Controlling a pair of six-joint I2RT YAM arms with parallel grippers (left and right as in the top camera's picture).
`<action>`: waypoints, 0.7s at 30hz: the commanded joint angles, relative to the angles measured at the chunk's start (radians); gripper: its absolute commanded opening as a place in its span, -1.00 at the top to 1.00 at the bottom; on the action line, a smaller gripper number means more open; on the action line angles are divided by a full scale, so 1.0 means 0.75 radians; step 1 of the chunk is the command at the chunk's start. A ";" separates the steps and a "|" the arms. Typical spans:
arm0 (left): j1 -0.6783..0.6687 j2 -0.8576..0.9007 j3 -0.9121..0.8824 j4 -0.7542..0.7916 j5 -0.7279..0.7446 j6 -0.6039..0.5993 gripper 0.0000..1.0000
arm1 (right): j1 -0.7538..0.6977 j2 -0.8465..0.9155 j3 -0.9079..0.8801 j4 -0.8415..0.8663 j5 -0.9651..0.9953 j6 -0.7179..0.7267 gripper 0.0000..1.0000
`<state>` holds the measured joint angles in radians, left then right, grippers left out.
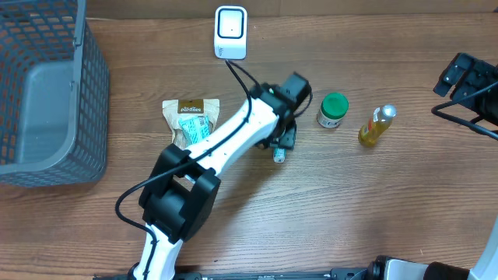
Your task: Scan the item barcode
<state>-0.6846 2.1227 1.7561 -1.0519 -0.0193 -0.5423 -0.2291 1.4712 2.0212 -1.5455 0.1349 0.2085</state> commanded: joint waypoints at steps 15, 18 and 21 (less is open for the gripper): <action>-0.054 -0.020 0.104 0.004 0.221 0.055 0.90 | -0.003 -0.001 0.002 0.004 0.003 -0.006 -1.00; -0.079 -0.020 0.071 0.037 0.221 0.055 0.83 | -0.003 -0.001 0.002 0.003 0.003 -0.006 -1.00; -0.101 -0.020 0.035 0.074 0.197 0.054 0.81 | -0.003 -0.001 0.002 0.004 0.004 -0.006 -1.00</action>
<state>-0.7429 2.1227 1.8191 -1.0145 0.1314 -0.5129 -0.2291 1.4712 2.0212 -1.5459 0.1345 0.2089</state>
